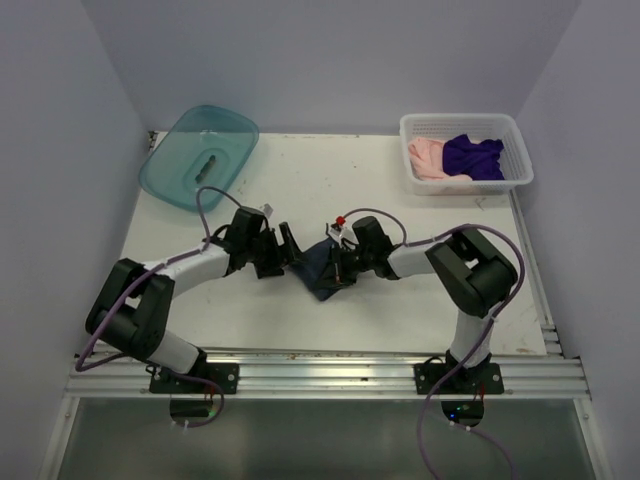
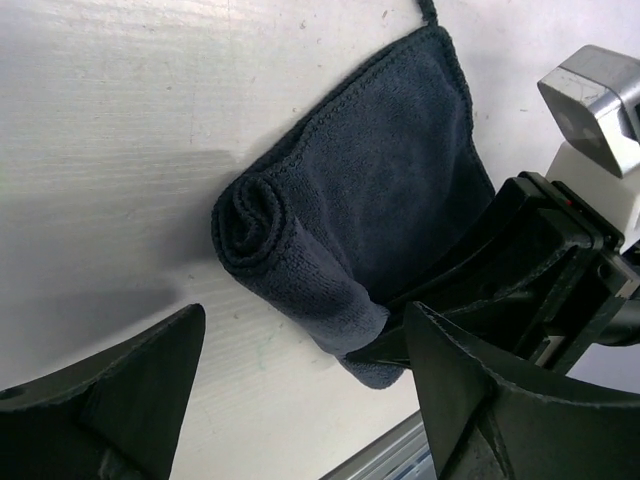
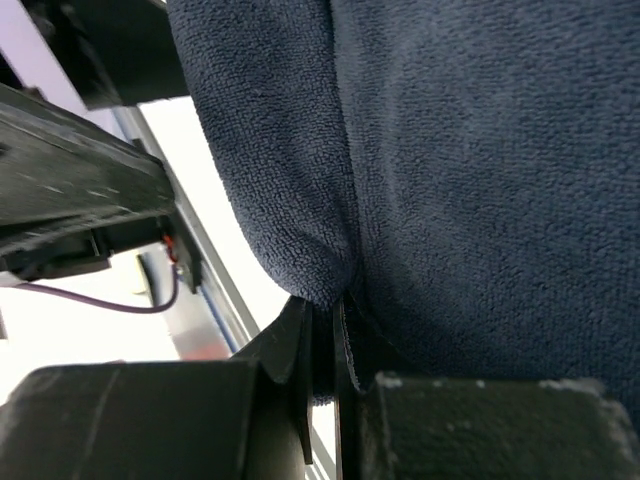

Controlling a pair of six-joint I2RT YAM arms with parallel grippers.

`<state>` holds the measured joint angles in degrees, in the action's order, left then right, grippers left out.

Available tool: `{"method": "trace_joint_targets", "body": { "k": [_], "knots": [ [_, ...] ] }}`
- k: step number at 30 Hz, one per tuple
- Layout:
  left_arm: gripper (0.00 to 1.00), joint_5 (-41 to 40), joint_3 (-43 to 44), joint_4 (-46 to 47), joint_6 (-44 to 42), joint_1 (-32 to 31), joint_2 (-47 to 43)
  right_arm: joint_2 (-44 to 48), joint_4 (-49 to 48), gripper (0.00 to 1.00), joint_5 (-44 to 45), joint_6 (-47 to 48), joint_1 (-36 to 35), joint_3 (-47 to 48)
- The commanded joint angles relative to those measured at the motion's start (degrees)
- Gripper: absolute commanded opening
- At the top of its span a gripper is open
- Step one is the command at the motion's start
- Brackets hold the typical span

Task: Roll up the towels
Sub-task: Roll the towel

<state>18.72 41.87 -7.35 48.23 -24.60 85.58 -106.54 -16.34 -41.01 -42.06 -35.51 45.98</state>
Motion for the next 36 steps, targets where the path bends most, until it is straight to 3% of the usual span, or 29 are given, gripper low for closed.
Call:
{"method": "trace_joint_targets", "body": {
  "k": [1, 7, 14, 16, 17, 20, 21, 25, 28, 29, 33, 36],
  "knots": [
    [0.84, 0.53, 0.06, 4.19, -0.68, -0.97, 2.13, -1.74, -4.49, 0.0, -3.98, -3.9, 0.79, -0.54],
    [0.77, -0.52, 0.41, 5.95, 0.11, -1.94, 5.12, -4.11, -5.28, 0.0, -5.57, -5.66, 2.02, -0.71],
    [0.5, -1.14, 1.99, 6.13, 1.34, -2.21, 7.58, -4.91, -3.88, 0.0, -5.39, -5.22, 2.28, -0.36],
    [0.45, -1.32, 2.86, 5.34, 1.26, -2.38, 7.85, -4.29, -1.52, 0.08, -4.08, -4.35, 2.28, -0.1],
    [0.43, -1.41, 3.22, 4.29, 1.34, -2.38, 7.85, -3.07, -0.29, 0.19, -3.12, -2.95, 2.28, 0.25],
    [0.4, -1.67, 4.19, 2.09, 1.34, -2.38, 7.76, 1.57, 5.95, 0.36, 1.36, 0.83, 2.28, 1.04],
    [0.39, -1.84, 4.36, 1.73, 1.34, -2.38, 7.5, 3.08, 9.8, 0.46, 2.77, 2.06, 2.2, 1.22],
    [0.38, -2.28, 5.24, -0.2, 1.43, -2.47, 6.62, 11.43, 19.92, 0.57, 13.04, 8.99, 1.23, 2.97],
    [0.38, -2.46, 5.59, -1.08, 1.34, -2.47, 6.44, 16.71, 28.62, 0.58, 25.42, 14.79, -2.62, 6.48],
    [0.38, -2.55, 5.68, -1.43, 1.26, -2.47, 6.44, 17.59, 30.73, 0.58, 33.98, 16.38, -4.38, 9.02],
    [0.38, -2.37, 5.77, -1.7, 1.26, -2.47, 7.05, 18.57, 38.03, 0.57, 53.08, 23.24, -18.15, 14.83],
    [0.38, -2.11, 5.86, -1.7, 1.43, -2.47, 7.41, 16.99, 38.75, 0.57, 60.85, 26.76, -25.21, 17.3]
  ]
}}
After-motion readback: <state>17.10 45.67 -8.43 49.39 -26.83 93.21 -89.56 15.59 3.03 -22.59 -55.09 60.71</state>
